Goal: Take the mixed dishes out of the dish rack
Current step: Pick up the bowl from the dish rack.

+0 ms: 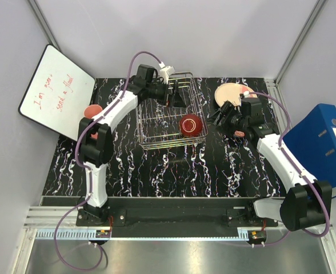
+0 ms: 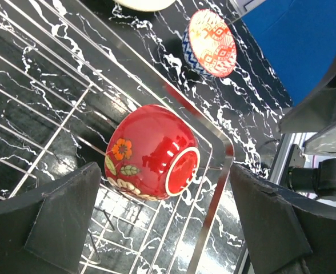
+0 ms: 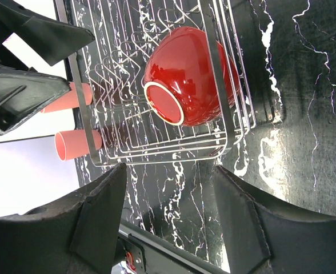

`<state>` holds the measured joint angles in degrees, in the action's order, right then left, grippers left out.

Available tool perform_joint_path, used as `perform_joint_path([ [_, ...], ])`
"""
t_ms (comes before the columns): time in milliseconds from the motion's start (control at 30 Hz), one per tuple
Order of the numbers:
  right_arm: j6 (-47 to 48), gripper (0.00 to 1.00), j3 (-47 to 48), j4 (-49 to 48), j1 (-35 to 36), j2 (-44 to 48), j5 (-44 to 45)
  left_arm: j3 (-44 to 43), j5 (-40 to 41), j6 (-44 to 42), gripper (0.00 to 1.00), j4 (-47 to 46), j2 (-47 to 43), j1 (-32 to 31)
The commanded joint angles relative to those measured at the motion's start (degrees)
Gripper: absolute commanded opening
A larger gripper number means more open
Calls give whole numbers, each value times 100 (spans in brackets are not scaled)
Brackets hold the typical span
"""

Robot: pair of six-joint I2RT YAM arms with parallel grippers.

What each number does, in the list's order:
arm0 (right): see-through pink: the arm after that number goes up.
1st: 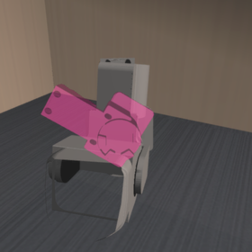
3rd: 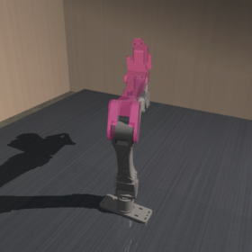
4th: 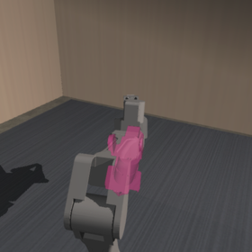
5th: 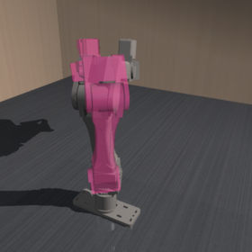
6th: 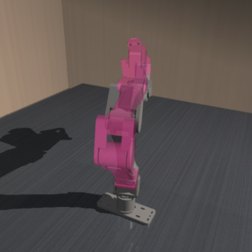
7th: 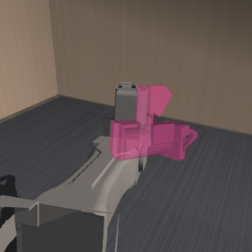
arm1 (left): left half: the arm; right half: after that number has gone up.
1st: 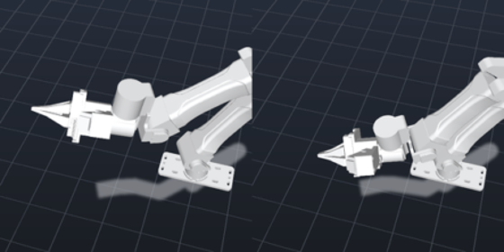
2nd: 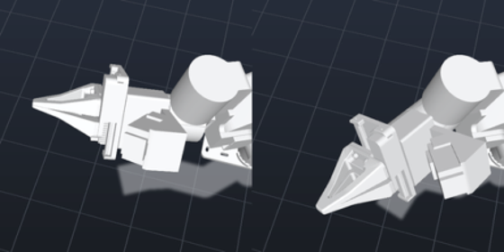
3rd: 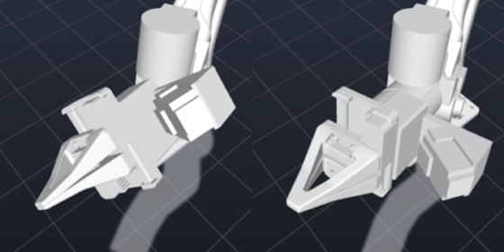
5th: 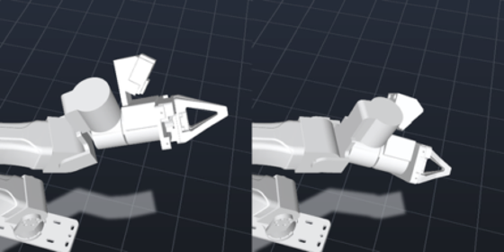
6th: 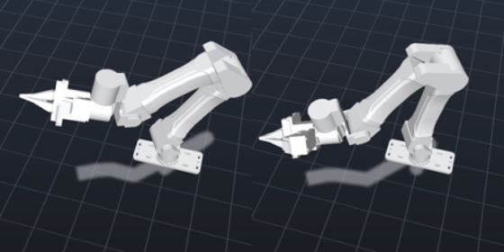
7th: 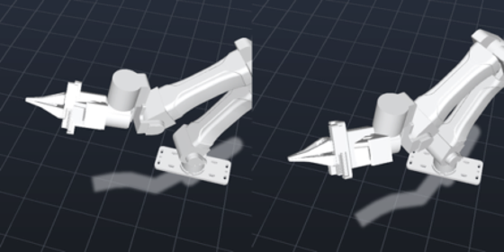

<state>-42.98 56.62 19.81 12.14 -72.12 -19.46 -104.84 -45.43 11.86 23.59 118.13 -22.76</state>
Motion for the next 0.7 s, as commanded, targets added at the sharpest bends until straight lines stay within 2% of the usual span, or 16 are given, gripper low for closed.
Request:
perform_joint_path([
  [0, 0, 70, 16, -197, 51, 84, -84, -344, -247, -43, 99, 66, 166, -53],
  [233, 62, 70, 25, -145, 60, 31, -49, -388, -299, -131, 99, 128, 562, -211],
  [667, 88, 70, 16, -179, 52, -92, -40, -187, -344, -298, 99, 251, 747, -334],
])
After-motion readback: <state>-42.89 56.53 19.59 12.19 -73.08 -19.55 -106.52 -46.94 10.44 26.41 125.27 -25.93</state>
